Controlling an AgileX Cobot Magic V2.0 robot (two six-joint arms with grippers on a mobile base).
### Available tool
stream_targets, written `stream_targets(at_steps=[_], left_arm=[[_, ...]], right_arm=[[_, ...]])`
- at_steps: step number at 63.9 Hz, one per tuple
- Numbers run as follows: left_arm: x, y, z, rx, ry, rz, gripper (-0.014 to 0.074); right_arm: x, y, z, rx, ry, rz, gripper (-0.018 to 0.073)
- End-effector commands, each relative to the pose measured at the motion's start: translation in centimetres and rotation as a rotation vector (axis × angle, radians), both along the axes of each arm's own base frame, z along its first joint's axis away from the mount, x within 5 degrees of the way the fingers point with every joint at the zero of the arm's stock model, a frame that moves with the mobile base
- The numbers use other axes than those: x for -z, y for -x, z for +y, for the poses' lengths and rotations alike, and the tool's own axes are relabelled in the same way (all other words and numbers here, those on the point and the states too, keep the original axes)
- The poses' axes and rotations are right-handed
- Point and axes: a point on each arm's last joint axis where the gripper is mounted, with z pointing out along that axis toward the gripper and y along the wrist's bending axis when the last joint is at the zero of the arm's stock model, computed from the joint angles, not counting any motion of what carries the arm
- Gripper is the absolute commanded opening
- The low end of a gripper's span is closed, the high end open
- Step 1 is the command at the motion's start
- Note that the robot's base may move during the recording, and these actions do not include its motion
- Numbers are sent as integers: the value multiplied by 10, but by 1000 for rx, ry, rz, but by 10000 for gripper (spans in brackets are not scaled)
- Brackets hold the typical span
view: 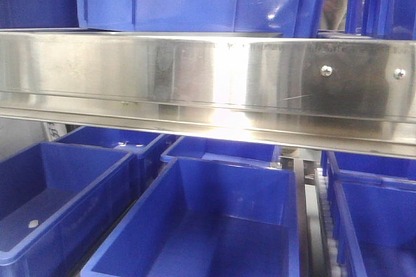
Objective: Stack silver trays without gaps
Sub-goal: 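Approach the second rack's shelf holding the tray in both grippers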
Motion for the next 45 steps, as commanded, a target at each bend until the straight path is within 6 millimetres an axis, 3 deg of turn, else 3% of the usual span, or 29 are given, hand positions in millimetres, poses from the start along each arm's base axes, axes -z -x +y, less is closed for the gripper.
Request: stream_targets(at_steps=[1,22,45], left_arm=[[-3,1,-5,41,2,-28,-16],[-10,-4,-1,39,-71,-130,-16],[-12,-20,-4,32,-3,-221,-16]], right_arm=[[-17,4,6,-61,-78,-115,-70],[-16,2,8,-69,-84,-127,-70],[16,-18,22,-38,-41,-2,-70]])
